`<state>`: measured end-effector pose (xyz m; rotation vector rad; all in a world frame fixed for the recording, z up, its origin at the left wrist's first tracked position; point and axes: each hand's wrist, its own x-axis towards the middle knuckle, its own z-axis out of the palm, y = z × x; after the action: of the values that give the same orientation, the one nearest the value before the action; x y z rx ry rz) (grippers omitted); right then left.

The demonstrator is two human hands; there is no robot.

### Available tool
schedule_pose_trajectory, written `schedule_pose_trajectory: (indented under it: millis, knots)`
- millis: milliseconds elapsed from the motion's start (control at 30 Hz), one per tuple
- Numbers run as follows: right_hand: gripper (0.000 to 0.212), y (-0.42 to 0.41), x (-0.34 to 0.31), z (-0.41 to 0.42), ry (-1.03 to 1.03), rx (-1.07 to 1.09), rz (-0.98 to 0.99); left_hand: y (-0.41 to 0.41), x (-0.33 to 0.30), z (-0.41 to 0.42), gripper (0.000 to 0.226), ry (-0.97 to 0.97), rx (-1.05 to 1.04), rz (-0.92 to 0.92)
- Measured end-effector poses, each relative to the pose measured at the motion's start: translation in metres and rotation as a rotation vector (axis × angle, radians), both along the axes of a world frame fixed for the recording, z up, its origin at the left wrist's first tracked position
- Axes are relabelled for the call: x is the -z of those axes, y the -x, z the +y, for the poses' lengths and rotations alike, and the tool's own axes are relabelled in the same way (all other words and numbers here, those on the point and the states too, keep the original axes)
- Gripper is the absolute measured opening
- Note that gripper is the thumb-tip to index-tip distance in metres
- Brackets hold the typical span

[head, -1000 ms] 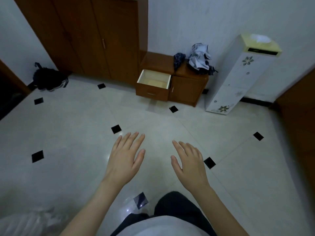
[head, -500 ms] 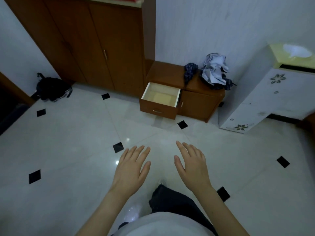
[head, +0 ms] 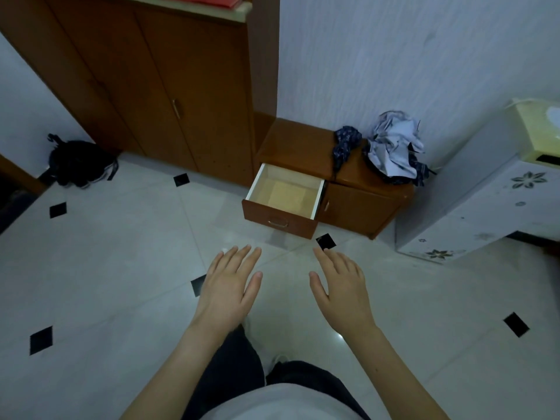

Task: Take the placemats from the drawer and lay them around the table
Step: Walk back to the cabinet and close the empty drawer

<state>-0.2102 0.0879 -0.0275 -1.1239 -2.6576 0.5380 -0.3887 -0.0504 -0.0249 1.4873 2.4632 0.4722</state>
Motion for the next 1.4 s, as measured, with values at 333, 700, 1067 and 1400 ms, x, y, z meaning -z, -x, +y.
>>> schedule_pose_trajectory:
  millis: [333,700,1067,1400]
  knots:
    - [0.055,0.107,0.038,0.079,0.054,0.126,-0.034,0.124,0.041,0.098,0.06,0.058,0.175,-0.013]
    - [0.051,0.242,0.05,0.175,0.072,0.265,0.005,0.271,0.053,0.227,0.049,0.013,0.409,-0.009]
    - [0.055,0.294,0.192,0.27,0.062,0.176,-0.063,0.309,0.195,0.32,0.053,-0.013,0.401,0.022]
    - [0.057,0.305,0.419,0.301,0.081,0.01,-0.109,0.322,0.42,0.357,0.06,0.055,0.478,0.056]
